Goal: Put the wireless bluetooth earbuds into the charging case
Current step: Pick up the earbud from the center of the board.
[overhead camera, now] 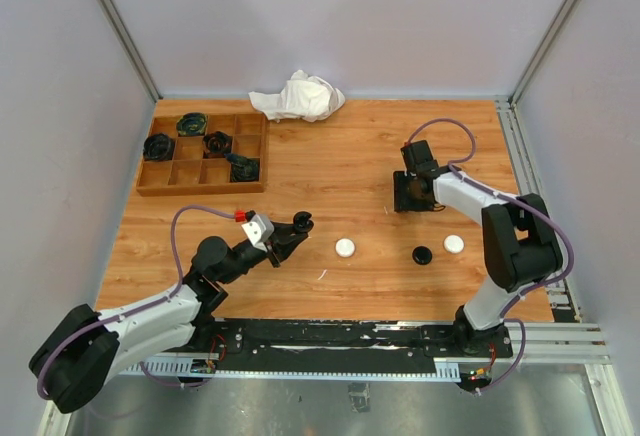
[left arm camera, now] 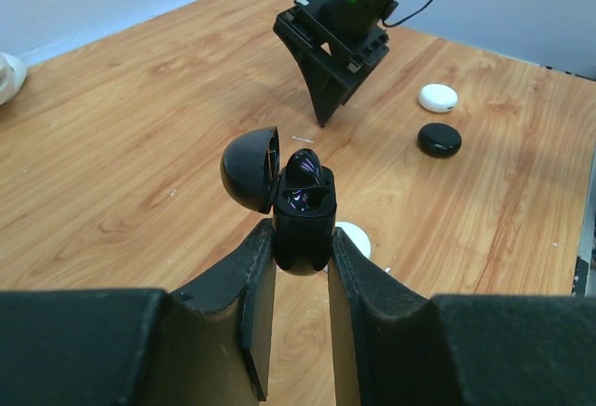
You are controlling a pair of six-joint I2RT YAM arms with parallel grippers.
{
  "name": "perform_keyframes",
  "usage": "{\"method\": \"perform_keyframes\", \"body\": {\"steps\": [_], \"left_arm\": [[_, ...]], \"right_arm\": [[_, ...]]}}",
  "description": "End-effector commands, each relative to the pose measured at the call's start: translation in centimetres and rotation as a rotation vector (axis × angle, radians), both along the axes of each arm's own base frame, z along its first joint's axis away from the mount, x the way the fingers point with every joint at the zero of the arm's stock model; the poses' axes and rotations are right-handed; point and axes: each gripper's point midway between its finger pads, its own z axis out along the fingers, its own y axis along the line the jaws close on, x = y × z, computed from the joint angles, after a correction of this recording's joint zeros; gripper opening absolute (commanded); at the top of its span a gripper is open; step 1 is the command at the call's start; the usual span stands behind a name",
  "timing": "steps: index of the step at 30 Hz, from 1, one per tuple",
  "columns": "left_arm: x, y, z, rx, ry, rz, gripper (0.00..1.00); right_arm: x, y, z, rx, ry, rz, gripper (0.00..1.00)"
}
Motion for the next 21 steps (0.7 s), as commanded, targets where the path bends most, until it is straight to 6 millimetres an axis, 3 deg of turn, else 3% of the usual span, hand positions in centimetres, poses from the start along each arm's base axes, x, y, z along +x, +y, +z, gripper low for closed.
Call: {"method": "perform_keyframes", "body": {"steps": [1,9,21], "left_arm": [[0.2,0.1,1.1,-0.008,-0.042,0.013,0.00],[0.1,0.0,1.1,-0.011,-0.039,0.009,0.00],[0.2,-0.1,1.0,-0.007,-0.035,0.005,0.00]], "right_arm": [[1.0,-0.2,0.0,0.030,0.003,-0.048,0.51],[2.0,0.3,-0.2,0.045,0.006,-0.046,0.48],[1.8,1.9,-0.8,0.084,0.074,0.034,0.39]]}}
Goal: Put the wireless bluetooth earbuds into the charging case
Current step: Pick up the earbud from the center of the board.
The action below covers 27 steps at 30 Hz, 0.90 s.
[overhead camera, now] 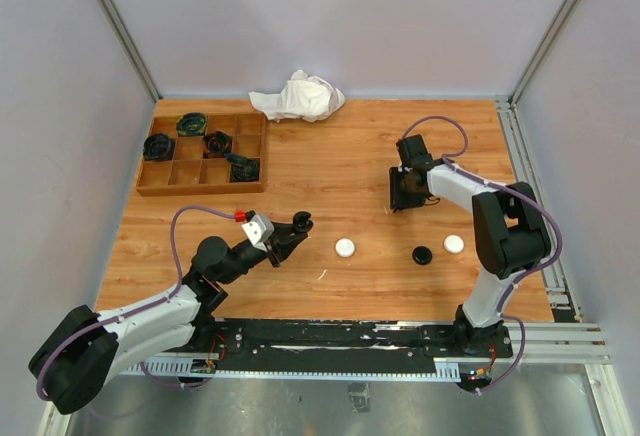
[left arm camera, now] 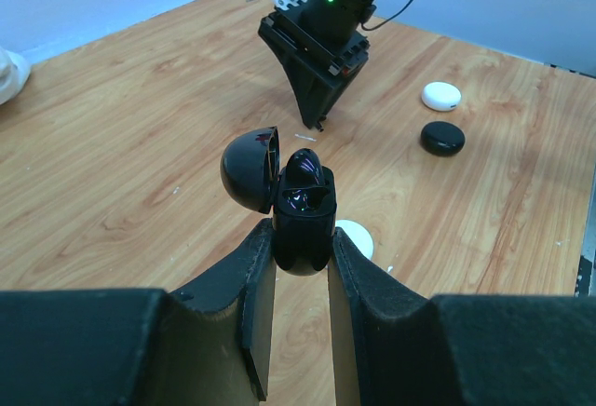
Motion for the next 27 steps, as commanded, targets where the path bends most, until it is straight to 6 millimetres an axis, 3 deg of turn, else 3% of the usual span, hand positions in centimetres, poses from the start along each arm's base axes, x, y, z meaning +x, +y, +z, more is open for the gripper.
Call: {"method": "perform_keyframes", "body": {"steps": [1,7,21,27], "left_arm": [[0.1,-0.2,1.0,-0.011,-0.033,-0.003,0.00],[0.2,-0.4,0.9,-0.011,-0.031,-0.009,0.00],[0.2,-0.7,0.6,-0.011,-0.018,-0.022,0.00],[-0.1,-0.9,0.7,-0.014,-0.013,-0.037,0.00]], "right_arm": [[0.7,-0.1,0.5,0.008,0.025,0.024,0.39],[0.4,0.9,0.5,-0.009,0.056,0.088,0.38],[-0.2,1.0,-0.2,-0.061,0.138,0.136,0.36],[-0.7,2.7,-0.4,-0.049,0.154,0.205,0.34]]}}
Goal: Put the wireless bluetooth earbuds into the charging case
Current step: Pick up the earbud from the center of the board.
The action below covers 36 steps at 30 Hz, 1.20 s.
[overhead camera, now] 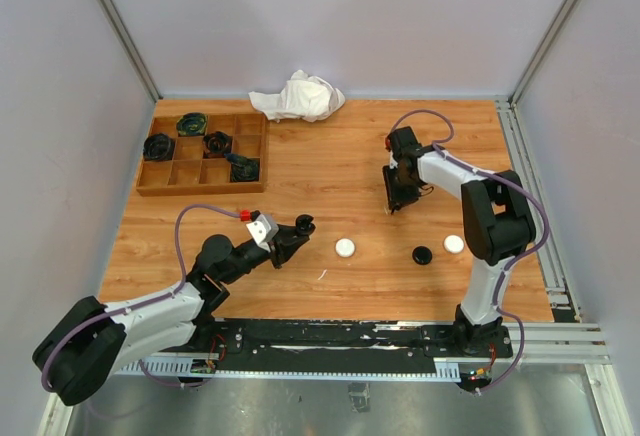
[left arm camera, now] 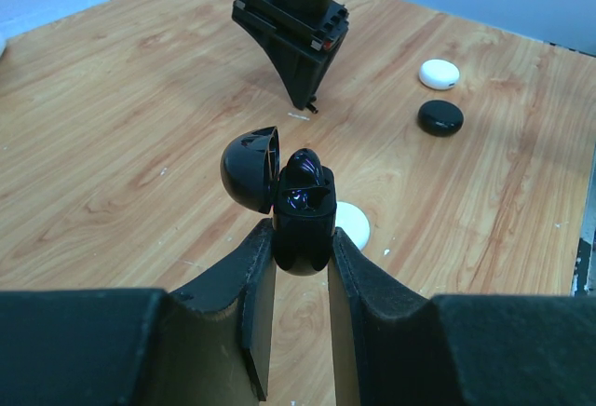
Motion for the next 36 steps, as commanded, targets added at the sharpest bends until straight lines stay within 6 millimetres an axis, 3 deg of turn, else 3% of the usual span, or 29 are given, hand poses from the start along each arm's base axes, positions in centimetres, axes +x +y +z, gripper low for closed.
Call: {"method": "perform_keyframes", "body": {"steps": [1,14,28,36], "left_arm": [[0.0,-0.4,2.3,-0.049,-0.055,-0.016,0.00],[0.0,-0.5,2.0,-0.037,-0.051,-0.021,0.00],[0.0,-0.6,1.9,-0.034,-0.046,-0.022,0.00],[0.0,-0.6,1.8,-0.032,-0.045,-0.024,0.00]], "right_arm": [[-1.2,2.0,-0.2,-0.009,0.046,0.097,0.33],[-1.1,3.6,0.6,-0.051,0.026,0.211,0.37],[-2.9,1.8,-0.5,-0.176,0.081,0.259,0.44],[-3.3,1.8,0.2,-0.163,0.080,0.268,0.41]]}}
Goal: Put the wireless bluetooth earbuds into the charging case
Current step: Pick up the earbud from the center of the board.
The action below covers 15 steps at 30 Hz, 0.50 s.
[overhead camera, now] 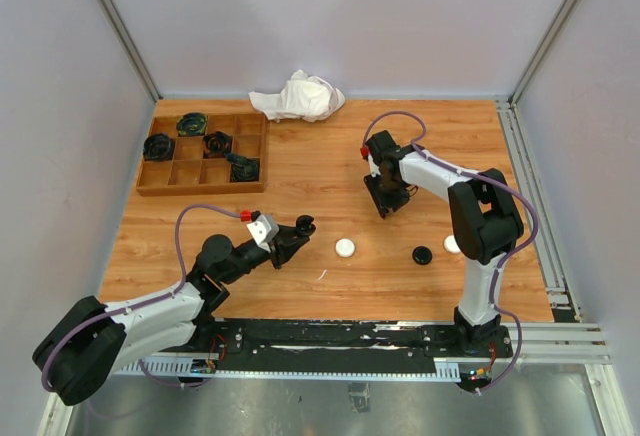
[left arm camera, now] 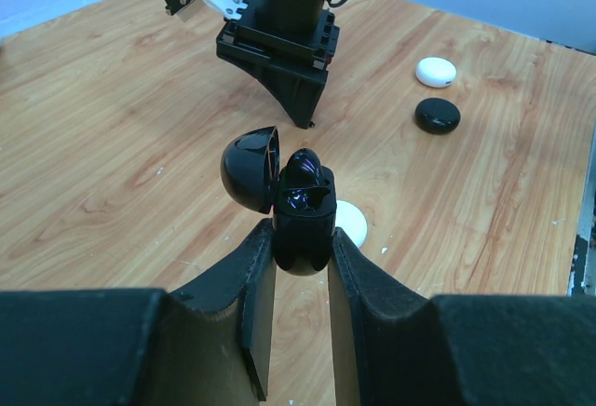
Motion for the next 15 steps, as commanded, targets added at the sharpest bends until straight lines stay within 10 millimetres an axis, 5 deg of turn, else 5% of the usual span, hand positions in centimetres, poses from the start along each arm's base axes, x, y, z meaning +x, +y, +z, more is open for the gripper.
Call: {"method": "perform_keyframes", "body": {"steps": [1,15], "left_arm": [[0.1,-0.5,1.8,-0.033,-0.044,-0.015,0.00],[0.1,-0.5,1.9,-0.035,-0.046,-0.015,0.00]], "right_arm": [[-1.4,-0.6,0.3,-0.042,0.038,0.022,0.41],[0.1,1.0,1.4,0.068,-0.016,-0.025,0.41]]}}
